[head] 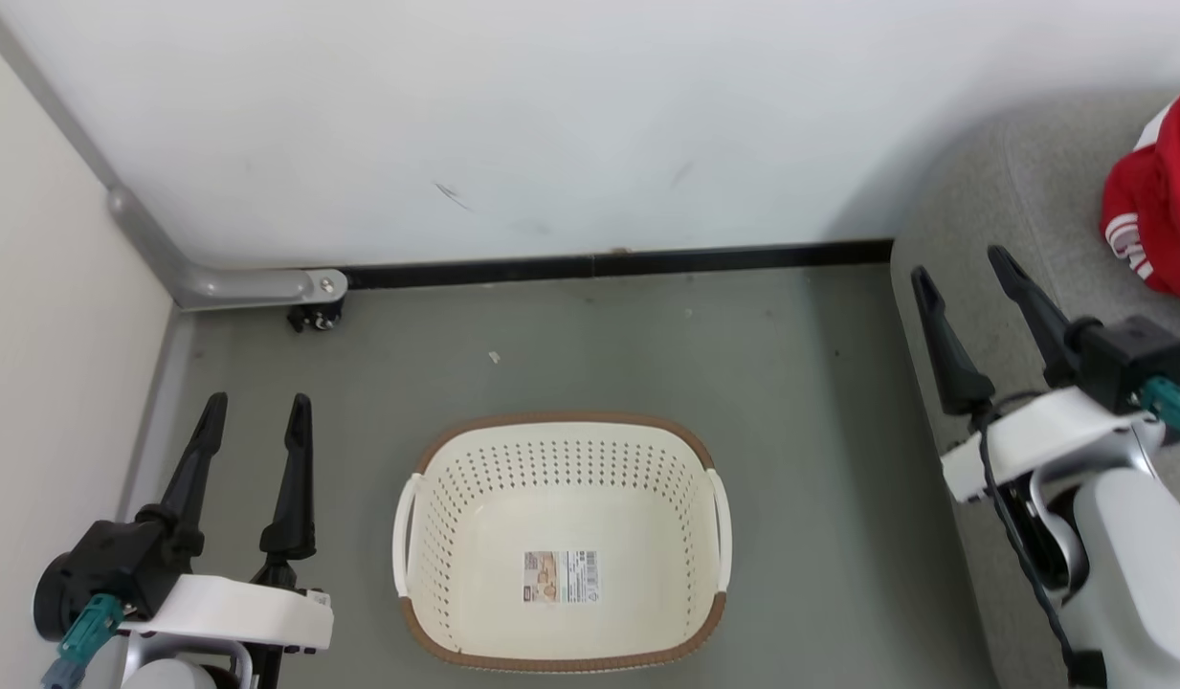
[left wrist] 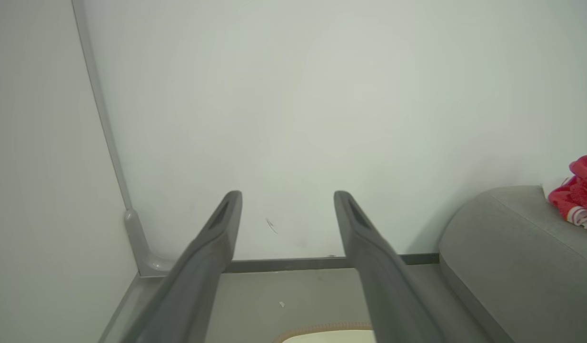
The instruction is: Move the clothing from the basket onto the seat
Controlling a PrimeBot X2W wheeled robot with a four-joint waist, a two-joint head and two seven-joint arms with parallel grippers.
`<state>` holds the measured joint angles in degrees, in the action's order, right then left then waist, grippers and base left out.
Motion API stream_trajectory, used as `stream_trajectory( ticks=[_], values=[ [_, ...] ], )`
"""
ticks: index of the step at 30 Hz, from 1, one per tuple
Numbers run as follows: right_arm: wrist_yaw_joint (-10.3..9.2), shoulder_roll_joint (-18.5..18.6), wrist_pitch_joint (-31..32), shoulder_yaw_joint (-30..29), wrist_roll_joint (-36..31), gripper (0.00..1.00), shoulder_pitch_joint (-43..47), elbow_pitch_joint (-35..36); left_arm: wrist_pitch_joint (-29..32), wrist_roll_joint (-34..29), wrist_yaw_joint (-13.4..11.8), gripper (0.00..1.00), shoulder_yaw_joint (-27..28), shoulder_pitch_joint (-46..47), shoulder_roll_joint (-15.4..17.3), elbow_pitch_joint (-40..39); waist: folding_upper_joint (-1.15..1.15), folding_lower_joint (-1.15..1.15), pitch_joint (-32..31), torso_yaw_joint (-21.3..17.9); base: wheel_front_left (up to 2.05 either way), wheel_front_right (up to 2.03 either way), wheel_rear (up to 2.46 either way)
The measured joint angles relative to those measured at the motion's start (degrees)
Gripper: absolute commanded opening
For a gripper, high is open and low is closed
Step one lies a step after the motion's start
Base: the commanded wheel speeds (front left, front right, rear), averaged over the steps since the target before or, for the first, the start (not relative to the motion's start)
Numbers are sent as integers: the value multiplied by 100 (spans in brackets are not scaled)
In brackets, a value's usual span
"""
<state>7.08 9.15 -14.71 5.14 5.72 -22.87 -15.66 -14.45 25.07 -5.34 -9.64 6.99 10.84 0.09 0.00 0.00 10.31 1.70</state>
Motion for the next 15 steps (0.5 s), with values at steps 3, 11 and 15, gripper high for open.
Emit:
stream_trajectory(
  ticks=[3, 11, 15],
  values=[
    [0, -14, 0, -132, -31, 100, 257, 160, 0, -9, 55, 100, 104, -87, -36, -42, 0, 0, -128, 61, 0, 0, 0],
    [0, -191, 0, -319, -37, 100, 923, 553, 0, -238, 237, 100, 258, -433, -48, -34, 0, 0, -482, 212, 0, 0, 0],
    [0, -214, 0, -390, -37, 100, 1171, 675, 0, -264, 277, 100, 359, -543, -82, -18, 0, 0, -621, 261, 0, 0, 0]
  ],
)
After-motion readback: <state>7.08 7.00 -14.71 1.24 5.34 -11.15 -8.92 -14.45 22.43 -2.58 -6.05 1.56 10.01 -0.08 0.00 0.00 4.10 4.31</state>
